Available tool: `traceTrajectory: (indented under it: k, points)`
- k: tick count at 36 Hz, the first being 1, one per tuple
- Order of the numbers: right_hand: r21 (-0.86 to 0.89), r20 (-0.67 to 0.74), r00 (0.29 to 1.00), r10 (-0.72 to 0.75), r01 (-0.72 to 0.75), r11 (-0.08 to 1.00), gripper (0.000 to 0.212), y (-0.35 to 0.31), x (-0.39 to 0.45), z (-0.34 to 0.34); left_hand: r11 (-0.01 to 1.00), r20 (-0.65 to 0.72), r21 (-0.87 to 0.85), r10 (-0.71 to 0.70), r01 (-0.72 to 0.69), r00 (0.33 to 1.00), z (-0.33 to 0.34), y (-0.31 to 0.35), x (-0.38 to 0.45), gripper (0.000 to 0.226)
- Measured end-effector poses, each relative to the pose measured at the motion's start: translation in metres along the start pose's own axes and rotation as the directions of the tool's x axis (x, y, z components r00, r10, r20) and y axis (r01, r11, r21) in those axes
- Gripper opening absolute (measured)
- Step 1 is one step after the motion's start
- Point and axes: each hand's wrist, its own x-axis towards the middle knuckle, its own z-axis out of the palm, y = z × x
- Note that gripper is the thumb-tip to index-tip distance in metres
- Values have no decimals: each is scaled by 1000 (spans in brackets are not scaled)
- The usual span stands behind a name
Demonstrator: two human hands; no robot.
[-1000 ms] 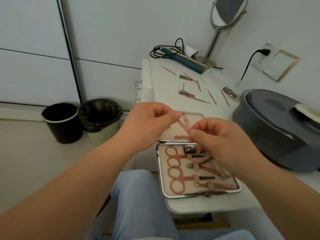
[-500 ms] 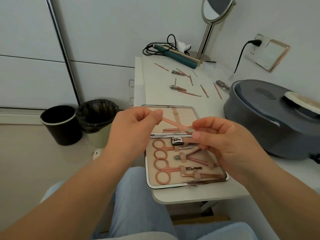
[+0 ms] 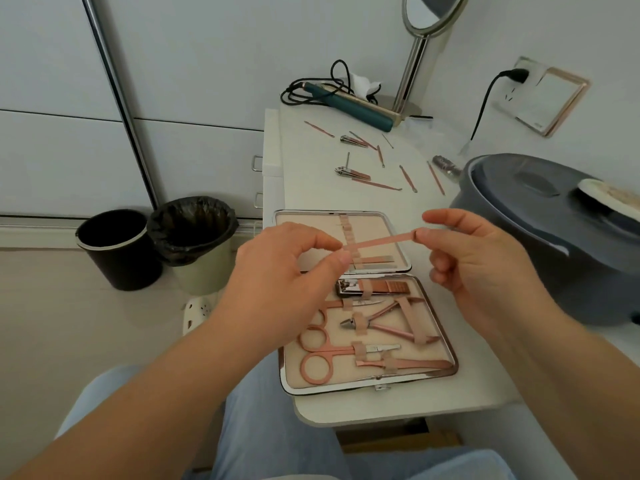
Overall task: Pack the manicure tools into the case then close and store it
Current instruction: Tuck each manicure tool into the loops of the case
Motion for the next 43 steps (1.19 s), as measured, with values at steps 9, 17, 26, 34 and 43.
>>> traceTrajectory:
  k: [9,17,26,34,43]
  points:
    - [-382,-156,972,-174,103,918,17,17,13,-12,984,116,159,64,-82,991,2,-14,9,24]
    - [-394,-106,992,-75,28,919,14,17,22,-8,967,158,227,81,-116,984,1,-20,11,27]
    - [-311,-90,996,23,-50,949,15,14,26,-10,953,187,249,125,-170,974,-4,-26,14,29]
    - [-327,-73,997,34,-56,943,15,14,29,-10,955,209,233,134,-183,969,-5,-27,15,29]
    - [-317,-64,993,103,-118,941,14,15,28,-8,950,221,244,142,-196,965,-5,-25,15,32]
